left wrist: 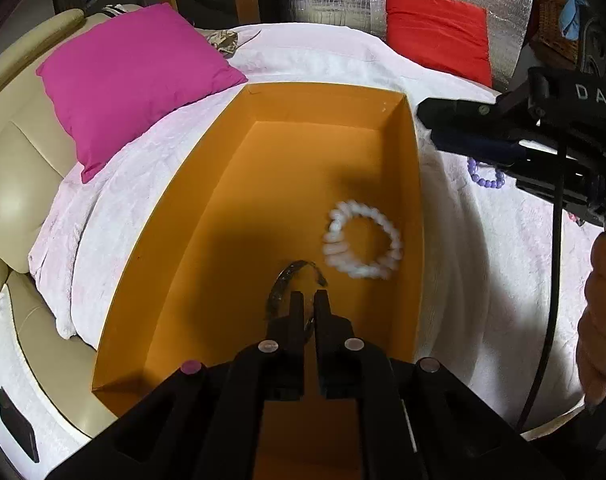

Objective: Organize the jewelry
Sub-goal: 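Carry both items over the orange box and open both tools to drop them, then move both tools back toward the remaining jewelry, then grasp the gold wristwatch with the right tool while the left tool grasps the black hair tie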

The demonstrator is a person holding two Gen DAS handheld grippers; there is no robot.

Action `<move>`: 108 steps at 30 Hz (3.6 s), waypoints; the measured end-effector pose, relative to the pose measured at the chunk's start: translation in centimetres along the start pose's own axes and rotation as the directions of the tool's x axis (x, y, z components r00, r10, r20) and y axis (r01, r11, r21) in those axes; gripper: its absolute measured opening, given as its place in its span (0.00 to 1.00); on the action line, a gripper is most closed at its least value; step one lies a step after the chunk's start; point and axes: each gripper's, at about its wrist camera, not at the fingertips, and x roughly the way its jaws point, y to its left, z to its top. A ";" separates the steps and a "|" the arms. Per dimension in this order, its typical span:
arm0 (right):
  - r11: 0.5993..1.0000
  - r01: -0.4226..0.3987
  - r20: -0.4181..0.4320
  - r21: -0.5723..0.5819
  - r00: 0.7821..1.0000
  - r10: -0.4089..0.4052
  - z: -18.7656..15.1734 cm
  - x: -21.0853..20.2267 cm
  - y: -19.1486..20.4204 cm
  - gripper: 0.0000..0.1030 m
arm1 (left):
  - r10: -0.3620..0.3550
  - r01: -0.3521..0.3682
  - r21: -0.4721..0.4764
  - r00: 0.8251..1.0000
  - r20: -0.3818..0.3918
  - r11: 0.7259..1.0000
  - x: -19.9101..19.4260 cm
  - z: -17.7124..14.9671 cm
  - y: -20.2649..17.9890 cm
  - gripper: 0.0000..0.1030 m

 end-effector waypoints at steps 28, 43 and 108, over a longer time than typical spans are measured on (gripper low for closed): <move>0.910 0.223 0.147 0.350 0.946 -0.288 1.4 -21.5 -16.6 0.24 | -0.107 0.094 0.223 0.993 0.047 0.970 -3.3 0.3 -15.6 0.37; 0.878 0.243 0.149 0.412 0.933 -0.328 0.8 -24.9 -19.1 0.24 | -0.075 0.021 0.292 0.982 0.173 0.956 -6.8 1.8 -19.8 0.59; 0.723 0.385 0.103 0.574 0.842 -0.530 0.6 -28.6 -28.9 0.46 | -0.039 0.009 0.249 0.993 0.116 0.968 2.3 7.7 -20.2 0.60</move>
